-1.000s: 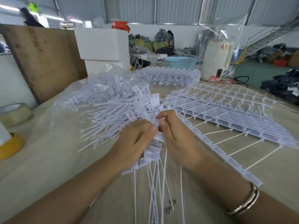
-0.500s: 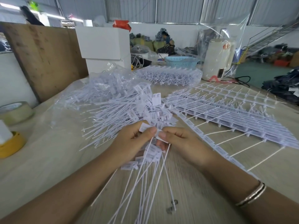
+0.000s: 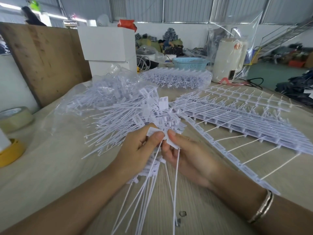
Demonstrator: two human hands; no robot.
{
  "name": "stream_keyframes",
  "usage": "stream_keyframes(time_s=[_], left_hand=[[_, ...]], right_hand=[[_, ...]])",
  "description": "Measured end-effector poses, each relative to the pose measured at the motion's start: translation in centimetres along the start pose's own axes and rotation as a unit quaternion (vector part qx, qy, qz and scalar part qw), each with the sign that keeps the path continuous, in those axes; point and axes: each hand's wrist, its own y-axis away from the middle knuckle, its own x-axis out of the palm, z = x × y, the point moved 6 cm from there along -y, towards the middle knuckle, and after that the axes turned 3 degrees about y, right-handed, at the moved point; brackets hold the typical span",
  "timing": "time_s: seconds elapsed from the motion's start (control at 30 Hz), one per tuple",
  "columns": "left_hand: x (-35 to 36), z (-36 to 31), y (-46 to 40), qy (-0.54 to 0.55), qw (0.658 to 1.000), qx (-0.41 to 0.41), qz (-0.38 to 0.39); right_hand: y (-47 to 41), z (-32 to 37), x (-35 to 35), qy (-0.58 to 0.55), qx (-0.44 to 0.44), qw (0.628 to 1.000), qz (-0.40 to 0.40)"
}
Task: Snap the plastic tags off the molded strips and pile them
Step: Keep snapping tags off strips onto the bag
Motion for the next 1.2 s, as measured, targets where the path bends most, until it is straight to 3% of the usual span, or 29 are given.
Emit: stream_keyframes(time_s=[0.17, 0.23, 0.33, 0.4, 0.53, 0.7, 0.77, 0.83, 1.0, 1.2], left_hand=[[-0.7, -0.3, -0.3, -0.019, 0.998, 0.046, -0.04], [-0.7, -0.2, -0.3, -0.015, 0.998, 0.04, -0.036], [-1.4, 0.4, -0.6, 0.009, 0.999, -0.002, -0.041], [-2.2, 0.9, -1.1, -0.048, 0.998, -0.026, -0.035], [-2.8, 1.9, -1.3, -0.336, 0.941, -0.039, 0.021], [-4.0, 1.0, -1.3, -0.416, 0.903, -0.101, 0.017], [-4.8, 0.4, -1.2, -0.43, 0.892, -0.137, 0.016], [-6.1, 0.0, -1.1, -0.459, 0.865, -0.199, 0.045], [-7.1, -0.3, 1.8, -0.487, 0.727, -0.409, 0.259], [-3.6, -0.9, 4.5, -0.577, 0.65, -0.36, 0.338]], right_hand=[[-0.6, 0.6, -0.9, -0.043, -0.022, 0.999, -0.004], [-0.7, 1.4, -1.6, 0.065, -0.063, 0.995, -0.033], [-0.9, 2.0, -2.0, 0.289, -0.089, 0.95, -0.079], [-1.0, 2.0, -2.2, 0.349, -0.076, 0.929, -0.102], [-1.8, 2.1, -2.6, 0.478, -0.088, 0.86, -0.156], [-2.5, 1.5, -2.2, 0.605, -0.114, 0.769, -0.17], [-1.6, 2.8, -2.2, 0.598, -0.147, 0.76, -0.208], [-0.5, 4.0, -2.9, 0.591, -0.125, 0.766, -0.217], [2.2, 3.3, -3.1, 0.666, 0.133, 0.734, 0.008], [2.3, 0.8, 1.1, 0.6, 0.131, 0.778, 0.133]])
